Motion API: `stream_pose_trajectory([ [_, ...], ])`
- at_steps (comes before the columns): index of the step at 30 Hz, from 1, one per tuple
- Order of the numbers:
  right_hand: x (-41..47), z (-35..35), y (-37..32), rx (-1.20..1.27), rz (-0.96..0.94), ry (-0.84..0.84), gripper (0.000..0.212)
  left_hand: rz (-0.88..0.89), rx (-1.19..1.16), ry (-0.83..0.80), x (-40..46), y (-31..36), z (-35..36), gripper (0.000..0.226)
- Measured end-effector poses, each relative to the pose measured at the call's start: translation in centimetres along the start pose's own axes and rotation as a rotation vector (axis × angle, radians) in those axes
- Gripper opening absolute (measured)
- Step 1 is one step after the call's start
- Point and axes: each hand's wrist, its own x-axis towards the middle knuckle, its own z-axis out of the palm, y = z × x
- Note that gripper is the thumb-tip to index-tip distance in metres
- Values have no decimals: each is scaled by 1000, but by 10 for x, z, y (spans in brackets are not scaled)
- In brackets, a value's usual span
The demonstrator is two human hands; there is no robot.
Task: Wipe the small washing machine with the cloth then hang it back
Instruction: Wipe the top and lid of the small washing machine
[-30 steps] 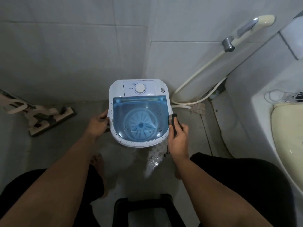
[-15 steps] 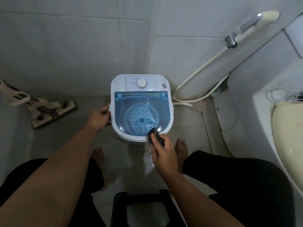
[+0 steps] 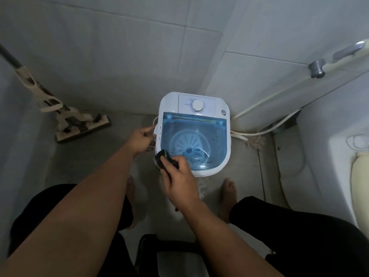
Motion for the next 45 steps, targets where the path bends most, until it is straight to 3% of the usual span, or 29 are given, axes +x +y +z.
stream_pose_trajectory([
  [5,9,-13,26,-301,-155,-74,43,-19,-60,-27,1,-3,-7,42],
  [10,16,-8,27,-435,-241,-106,46,-6,-86,-40,6,-9,-9,42],
  [18,67,9,-8,-405,-173,-34,40,48,-145,-49,6,-10,-12,36],
  [26,140,-21,12,-421,-241,-111,41,-4,-222,-65,13,-17,-13,40],
  [33,240,-38,4,-430,-128,-109,33,7,-255,-59,11,-16,-12,42],
  [36,223,-34,7,-521,-218,-152,34,2,-257,-61,13,-17,-12,41],
  [40,163,-35,22,-431,-379,-184,37,-22,-286,-77,13,-17,-12,39],
  [43,125,-52,34,-371,-628,-434,43,-23,-317,-100,12,-17,-12,40],
  [45,135,-63,33,-366,-700,-472,43,-14,-314,-93,11,-16,-12,40],
])
